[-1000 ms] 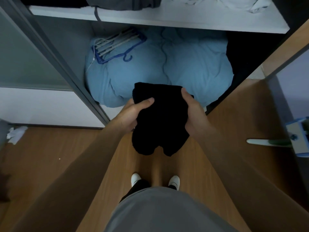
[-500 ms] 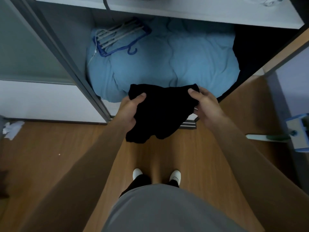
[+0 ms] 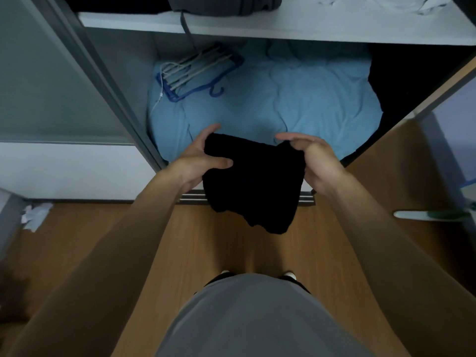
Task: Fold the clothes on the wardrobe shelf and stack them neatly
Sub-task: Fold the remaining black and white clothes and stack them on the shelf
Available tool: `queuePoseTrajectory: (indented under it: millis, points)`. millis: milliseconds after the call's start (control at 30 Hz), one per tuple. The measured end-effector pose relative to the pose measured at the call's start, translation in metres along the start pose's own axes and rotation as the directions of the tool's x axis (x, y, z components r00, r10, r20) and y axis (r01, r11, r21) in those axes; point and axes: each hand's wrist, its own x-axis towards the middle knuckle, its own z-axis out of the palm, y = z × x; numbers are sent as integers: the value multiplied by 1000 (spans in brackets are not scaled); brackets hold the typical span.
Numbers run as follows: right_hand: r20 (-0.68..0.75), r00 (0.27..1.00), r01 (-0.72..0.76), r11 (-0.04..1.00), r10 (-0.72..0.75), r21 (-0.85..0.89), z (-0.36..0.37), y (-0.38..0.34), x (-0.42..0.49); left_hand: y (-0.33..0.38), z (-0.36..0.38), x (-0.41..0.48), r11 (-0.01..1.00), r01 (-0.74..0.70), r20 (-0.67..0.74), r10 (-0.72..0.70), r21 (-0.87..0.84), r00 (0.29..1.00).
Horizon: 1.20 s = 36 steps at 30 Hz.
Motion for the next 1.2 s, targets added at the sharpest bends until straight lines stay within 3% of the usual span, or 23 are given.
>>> queuePoseTrajectory:
  millis: [100, 167, 233, 300, 367, 467, 600, 667, 700, 800, 900, 967, 1033, 1200]
  points:
    - [132, 991, 60, 928, -12, -368, 7, -5, -8, 2, -6, 0, 998, 25, 58, -28, 50, 998]
    - [222, 975, 157, 707, -1, -689, 13, -7, -13, 3, -7, 0, 996, 34, 59, -38, 79, 998]
    - [219, 974, 218, 460, -52, -861, 22, 0, -14, 3, -7, 0, 994, 27, 51, -33, 102, 998]
    - [134, 979, 177, 318, -153, -931, 31, 7, -15, 5, -8, -1, 992, 10, 53, -17, 126, 998]
    - [95, 959, 168, 266, -268, -949, 35, 13, -14, 8, -10, -4, 984, -12, 36, 6, 176, 999]
    - [193, 903, 289, 212, -384, -934, 32, 18, -10, 10, -12, -9, 939, -35, 8, 34, 343, 999]
    - [409, 845, 516, 326, -344, -792, 33, 17, -15, 10, -10, -15, 925, -58, 21, 54, 376, 998]
    - [521, 805, 591, 293, -286, -752, 30, 14, -15, 10, -8, -18, 928, -80, 28, 75, 363, 997]
    - [554, 800, 599, 345, -230, -722, 27, 12, -16, 9, -7, -20, 929, -87, 25, 83, 361, 996]
    - [470, 881, 368, 706, -57, -605, 19, 9, -21, 8, -4, -20, 947, -115, 1, 120, 300, 993]
    - [281, 959, 133, 943, -44, -306, 15, 14, -24, -2, -2, -19, 966, -188, 21, 187, 176, 982]
    - [202, 979, 26, 995, -5, -101, 12, 14, -24, -14, -1, -20, 962, -212, 62, 204, 173, 977]
    - [213, 977, -27, 1000, 26, 2, 8, 12, -26, -27, 0, -22, 968, -161, 89, 146, 192, 985]
    - [305, 949, -100, 993, 77, 60, -9, 8, -33, -45, 8, -21, 993, -83, 277, 55, 88, 959]
